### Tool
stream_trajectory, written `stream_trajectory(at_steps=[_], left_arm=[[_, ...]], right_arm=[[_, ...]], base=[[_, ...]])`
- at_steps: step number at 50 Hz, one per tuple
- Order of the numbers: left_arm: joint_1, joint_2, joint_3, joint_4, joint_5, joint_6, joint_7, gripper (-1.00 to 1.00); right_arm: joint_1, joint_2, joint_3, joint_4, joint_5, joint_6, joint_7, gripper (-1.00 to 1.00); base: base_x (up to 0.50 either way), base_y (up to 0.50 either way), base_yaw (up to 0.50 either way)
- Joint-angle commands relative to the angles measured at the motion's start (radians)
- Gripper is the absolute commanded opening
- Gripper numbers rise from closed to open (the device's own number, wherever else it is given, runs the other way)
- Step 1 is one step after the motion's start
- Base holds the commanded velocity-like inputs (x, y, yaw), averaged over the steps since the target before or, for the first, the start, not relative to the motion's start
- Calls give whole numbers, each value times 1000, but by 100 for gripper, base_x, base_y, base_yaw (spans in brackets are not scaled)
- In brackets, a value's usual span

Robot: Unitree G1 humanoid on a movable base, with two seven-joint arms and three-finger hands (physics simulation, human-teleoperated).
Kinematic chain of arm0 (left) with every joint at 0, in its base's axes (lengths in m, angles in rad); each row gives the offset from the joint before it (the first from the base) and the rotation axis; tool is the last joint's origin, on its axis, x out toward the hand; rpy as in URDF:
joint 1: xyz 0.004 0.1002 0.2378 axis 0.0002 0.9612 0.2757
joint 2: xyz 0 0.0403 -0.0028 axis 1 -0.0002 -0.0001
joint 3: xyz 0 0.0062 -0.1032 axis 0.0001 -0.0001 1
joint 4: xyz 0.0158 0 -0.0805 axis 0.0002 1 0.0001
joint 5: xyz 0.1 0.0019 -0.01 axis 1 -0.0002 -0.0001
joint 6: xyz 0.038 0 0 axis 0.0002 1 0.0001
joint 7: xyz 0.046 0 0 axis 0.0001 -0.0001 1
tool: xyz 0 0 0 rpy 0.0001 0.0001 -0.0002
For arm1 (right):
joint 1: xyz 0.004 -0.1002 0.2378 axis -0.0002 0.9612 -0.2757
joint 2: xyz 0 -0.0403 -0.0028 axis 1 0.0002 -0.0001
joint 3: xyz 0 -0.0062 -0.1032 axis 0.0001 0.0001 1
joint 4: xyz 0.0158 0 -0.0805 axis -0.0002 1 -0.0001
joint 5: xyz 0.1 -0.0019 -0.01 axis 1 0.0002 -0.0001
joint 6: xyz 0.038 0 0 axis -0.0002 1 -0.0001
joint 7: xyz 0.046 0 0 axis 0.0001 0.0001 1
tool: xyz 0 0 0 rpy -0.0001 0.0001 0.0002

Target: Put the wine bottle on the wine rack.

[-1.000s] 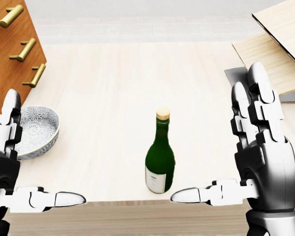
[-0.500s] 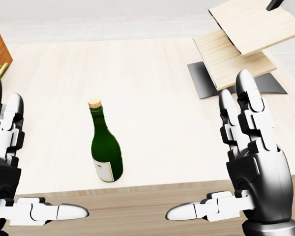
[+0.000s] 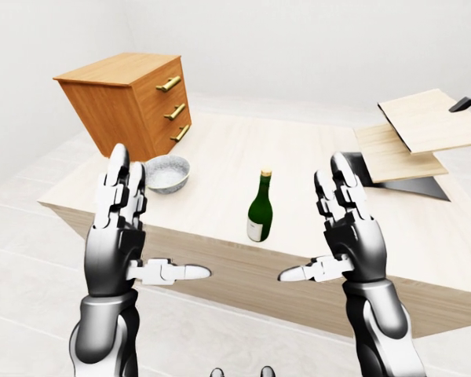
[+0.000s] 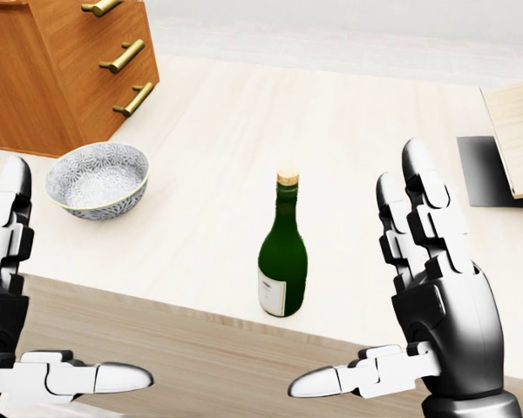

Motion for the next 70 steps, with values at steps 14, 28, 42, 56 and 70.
stream_trajectory(at_steps=[14, 28, 42, 56, 70], left_arm=[[2, -2, -11, 6, 4, 0, 0, 100], [15, -5, -1, -9, -5, 0, -2, 100], [39, -10, 15, -26, -23, 0, -10, 100], [50, -16, 12, -5, -19, 0, -14, 100], [44, -11, 12, -37, -16, 0, -13, 100]], right_arm=[[-4, 2, -7, 9, 9, 0, -1, 100], [4, 6, 1, 2, 24, 0, 0, 100], [-11, 10, 39, -6, 26, 0, -14, 100], [-6, -5, 66, 18, 7, 0, -11, 100], [-8, -2, 66, 1, 21, 0, -5, 100]], base=[[6, -17, 16], [16, -42, 0], [-17, -5, 0], [-27, -9, 0], [24, -11, 0]])
